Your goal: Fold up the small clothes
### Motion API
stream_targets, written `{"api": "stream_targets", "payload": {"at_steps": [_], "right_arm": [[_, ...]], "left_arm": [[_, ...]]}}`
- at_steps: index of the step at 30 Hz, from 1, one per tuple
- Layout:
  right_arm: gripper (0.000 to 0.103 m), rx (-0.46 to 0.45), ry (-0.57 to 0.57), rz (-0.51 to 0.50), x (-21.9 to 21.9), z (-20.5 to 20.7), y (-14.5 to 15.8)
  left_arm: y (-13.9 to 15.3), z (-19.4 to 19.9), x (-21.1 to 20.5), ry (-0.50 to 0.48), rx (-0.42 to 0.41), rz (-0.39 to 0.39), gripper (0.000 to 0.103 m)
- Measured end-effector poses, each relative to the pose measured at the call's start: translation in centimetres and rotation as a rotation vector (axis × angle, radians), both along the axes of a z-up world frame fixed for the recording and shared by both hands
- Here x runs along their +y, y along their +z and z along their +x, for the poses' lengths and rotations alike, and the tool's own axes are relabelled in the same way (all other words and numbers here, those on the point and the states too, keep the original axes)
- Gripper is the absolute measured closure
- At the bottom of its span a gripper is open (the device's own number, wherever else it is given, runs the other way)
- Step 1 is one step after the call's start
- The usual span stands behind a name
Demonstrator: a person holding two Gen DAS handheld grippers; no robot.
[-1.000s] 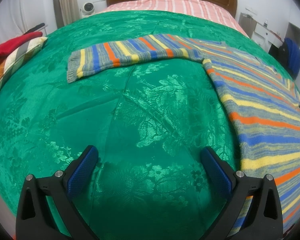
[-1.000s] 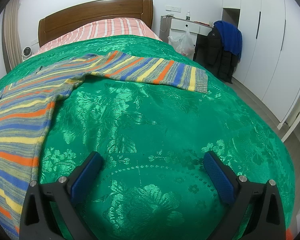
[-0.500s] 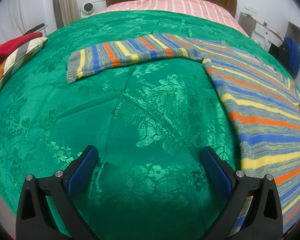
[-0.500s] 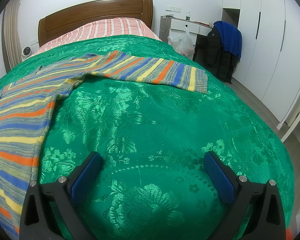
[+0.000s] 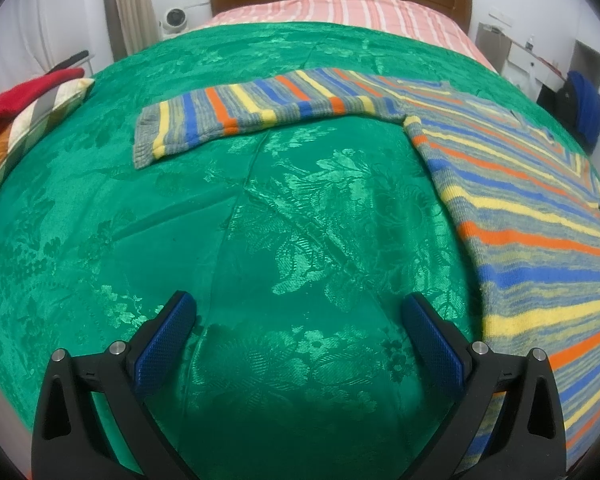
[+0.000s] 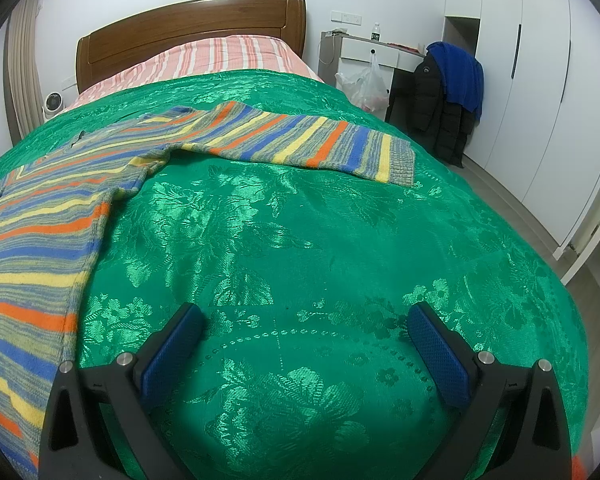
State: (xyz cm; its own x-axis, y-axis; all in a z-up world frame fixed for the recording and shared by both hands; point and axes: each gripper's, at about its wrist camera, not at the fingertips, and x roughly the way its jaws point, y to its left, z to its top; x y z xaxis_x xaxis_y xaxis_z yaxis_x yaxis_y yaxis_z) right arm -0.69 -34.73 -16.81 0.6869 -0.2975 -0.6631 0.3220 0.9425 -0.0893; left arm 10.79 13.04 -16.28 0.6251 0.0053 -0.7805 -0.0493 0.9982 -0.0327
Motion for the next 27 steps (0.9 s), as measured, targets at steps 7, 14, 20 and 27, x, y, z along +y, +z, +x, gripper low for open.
{"api": "stream_targets", "payload": {"at_steps": [7, 14, 20, 27], "right_arm": [[0.002, -0.09, 0.069, 0.234, -4.6, -1.0, 4.3], [0.025, -0.156, -0.048, 0.747, -19.4, 3.5, 5.9], [0.037, -0.021, -0.092, 0.917, -23.3, 7.8, 1.6], [0.085, 0.003, -0.086, 0.918, -24.0, 10.4, -0.7]], "left_arm": [[0.0, -0.1, -0.1, -0.003, -0.004, 0.003, 0.0], [0.0, -0.1, -0.3, 0.001, -0.007, 0.011, 0.0], [0.0, -0.2, -0.3, 0.002, -0.01, 0.014, 0.0], [0.0, -0.3, -0.5, 0.008, -0.013, 0.019, 0.0]]}}
